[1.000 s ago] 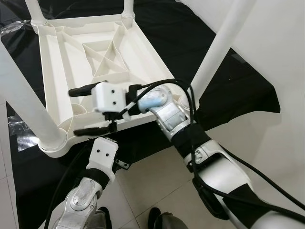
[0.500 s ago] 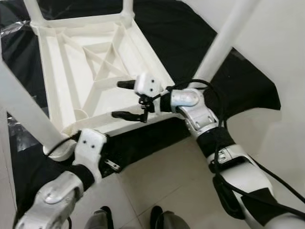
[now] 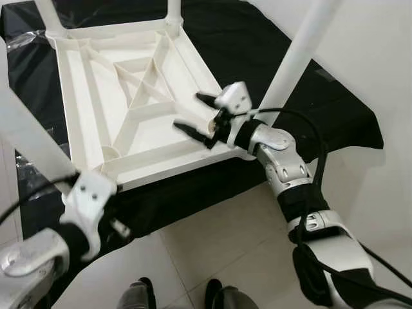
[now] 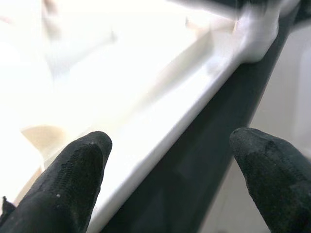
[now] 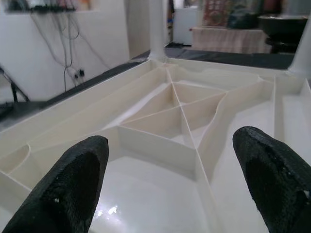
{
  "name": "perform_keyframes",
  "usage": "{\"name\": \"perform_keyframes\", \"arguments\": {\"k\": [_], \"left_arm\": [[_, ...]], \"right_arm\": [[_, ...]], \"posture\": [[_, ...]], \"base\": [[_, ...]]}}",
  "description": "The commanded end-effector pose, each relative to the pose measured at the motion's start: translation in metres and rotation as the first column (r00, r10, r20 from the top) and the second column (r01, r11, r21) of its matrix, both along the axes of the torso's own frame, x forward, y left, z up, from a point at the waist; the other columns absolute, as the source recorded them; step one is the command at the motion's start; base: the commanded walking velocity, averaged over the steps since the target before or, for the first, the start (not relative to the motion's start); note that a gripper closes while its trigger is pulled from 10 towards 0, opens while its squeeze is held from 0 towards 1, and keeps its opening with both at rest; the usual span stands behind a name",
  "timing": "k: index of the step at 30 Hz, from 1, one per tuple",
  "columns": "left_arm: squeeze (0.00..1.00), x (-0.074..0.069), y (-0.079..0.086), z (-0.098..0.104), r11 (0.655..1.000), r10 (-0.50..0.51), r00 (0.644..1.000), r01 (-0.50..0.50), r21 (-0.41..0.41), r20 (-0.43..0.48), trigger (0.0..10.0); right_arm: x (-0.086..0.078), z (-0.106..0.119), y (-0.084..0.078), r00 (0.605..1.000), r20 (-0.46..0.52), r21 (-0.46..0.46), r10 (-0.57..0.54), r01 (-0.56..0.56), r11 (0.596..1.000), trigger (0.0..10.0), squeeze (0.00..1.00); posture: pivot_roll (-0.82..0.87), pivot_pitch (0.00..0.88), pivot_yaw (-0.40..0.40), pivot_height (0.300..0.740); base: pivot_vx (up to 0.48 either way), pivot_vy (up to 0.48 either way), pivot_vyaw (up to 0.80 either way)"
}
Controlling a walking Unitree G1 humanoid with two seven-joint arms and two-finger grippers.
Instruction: Building children table
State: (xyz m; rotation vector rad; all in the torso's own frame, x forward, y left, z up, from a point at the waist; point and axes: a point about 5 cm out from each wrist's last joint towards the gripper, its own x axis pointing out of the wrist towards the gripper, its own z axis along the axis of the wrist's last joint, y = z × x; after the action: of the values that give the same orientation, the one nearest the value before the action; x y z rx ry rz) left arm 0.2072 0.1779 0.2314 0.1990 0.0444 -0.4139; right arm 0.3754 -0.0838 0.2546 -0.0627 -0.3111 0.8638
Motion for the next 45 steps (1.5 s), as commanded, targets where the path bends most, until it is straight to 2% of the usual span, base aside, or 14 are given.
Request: {"name": "perform_keyframes", "arguments": {"k": [1,3,5,10,12,15,21,28,29,33,39,41,43,45], "left_arm": [[0.0,0.001,-0.002,-0.004,1.0,0.019,1.0,-0.019,-0.025,-0.005,10.0],[0.0,0.009,-0.009,-0.004,0.996,0.047,0.998,-0.045,-0.078,0.035,10.0],[0.0,0.016,-0.015,-0.01,0.994,0.057,0.997,-0.053,-0.093,0.048,10.0],[0.0,0.022,-0.017,-0.015,0.994,0.068,0.995,-0.062,-0.09,0.067,10.0],[0.0,0.027,-0.022,-0.024,0.99,0.058,0.997,-0.051,-0.132,0.047,10.0],[0.0,0.032,-0.028,-0.036,0.99,0.045,0.999,-0.042,-0.136,0.021,10.0],[0.0,0.036,-0.036,-0.048,0.982,0.006,1.0,-0.007,-0.188,-0.006,10.0],[0.0,0.036,-0.041,-0.055,0.977,-0.031,0.999,0.027,-0.212,-0.016,10.0],[0.0,0.035,-0.044,-0.059,0.975,-0.057,0.998,0.054,-0.215,-0.012,10.0],[0.0,0.034,-0.047,-0.061,0.972,-0.079,0.997,0.074,-0.221,-0.013,10.0],[0.0,0.036,-0.048,-0.061,0.967,-0.076,0.997,0.073,-0.245,-0.003,10.0],[0.0,0.037,-0.05,-0.059,0.957,-0.081,0.997,0.078,-0.278,-0.001,10.0],[0.0,0.036,-0.05,-0.059,0.954,-0.086,0.996,0.083,-0.287,0.003,10.0],[0.0,0.035,-0.053,-0.058,0.951,-0.103,0.995,0.102,-0.292,0.012,10.0]], "right_arm": [[-0.003,-0.006,-0.003,0.999,-0.04,0.049,0.016,-0.014,0.999,10.0,0.0],[-0.016,-0.014,-0.001,0.997,-0.045,0.052,0.06,-0.058,0.997,10.0,0.0],[-0.025,-0.021,0.002,0.996,-0.051,0.038,0.078,-0.076,0.996,10.0,0.0],[-0.028,-0.024,0.002,0.995,-0.067,0.045,0.069,-0.066,0.997,10.0,0.0],[-0.03,-0.031,0.001,0.996,-0.081,0.026,0.035,-0.033,0.999,10.0,0.0],[-0.031,-0.038,-0.001,0.995,-0.092,-0.001,-0.028,0.028,1.0,10.0,0.0],[-0.035,-0.05,-0.012,0.98,-0.123,-0.053,-0.159,0.154,0.987,10.0,0.0],[-0.039,-0.057,-0.026,0.968,-0.143,-0.078,-0.204,0.195,0.978,10.0,0.0],[-0.041,-0.058,-0.032,0.965,-0.154,-0.079,-0.214,0.204,0.976,10.0,0.0],[-0.042,-0.059,-0.037,0.963,-0.157,-0.087,-0.219,0.207,0.974,10.0,0.0],[-0.052,-0.059,-0.039,0.974,-0.167,-0.086,-0.15,0.137,0.987,10.0,0.0],[-0.063,-0.056,-0.035,0.984,-0.178,-0.06,0.0,-0.01,0.998,10.0,0.0],[-0.067,-0.055,-0.035,0.983,-0.182,-0.059,0.039,-0.05,0.997,10.0,0.0],[-0.081,-0.057,-0.035,0.963,-0.204,-0.094,0.175,-0.198,0.976,10.0,0.0]], "posture": [[0.17,0.262,-0.11,0.74],[0.16,0.258,-0.108,0.74],[0.16,0.256,-0.107,0.74],[0.15,0.253,-0.106,0.74],[0.14,0.244,-0.099,0.74],[0.13,0.24,-0.097,0.74],[0.12,0.237,-0.103,0.74],[0.11,0.236,-0.104,0.74],[0.11,0.235,-0.103,0.74],[0.11,0.234,-0.102,0.74],[0.11,0.236,-0.104,0.74],[0.11,0.236,-0.103,0.74],[0.11,0.236,-0.103,0.74],[0.11,0.236,-0.1,0.74]], "base": [[0.0,0.0,0.0],[0.0,0.0,0.8],[0.0,0.0,0.8],[0.0,0.0,0.8],[0.0,0.0,0.8],[0.0,0.0,0.8],[0.0,0.0,0.8],[0.0,0.0,0.2],[0.0,-0.435,0.0],[0.0,-0.435,0.0],[0.0,-0.433,0.0],[0.0,-0.129,0.0],[0.0,0.0,0.0],[0.0,0.0,0.0]]}}
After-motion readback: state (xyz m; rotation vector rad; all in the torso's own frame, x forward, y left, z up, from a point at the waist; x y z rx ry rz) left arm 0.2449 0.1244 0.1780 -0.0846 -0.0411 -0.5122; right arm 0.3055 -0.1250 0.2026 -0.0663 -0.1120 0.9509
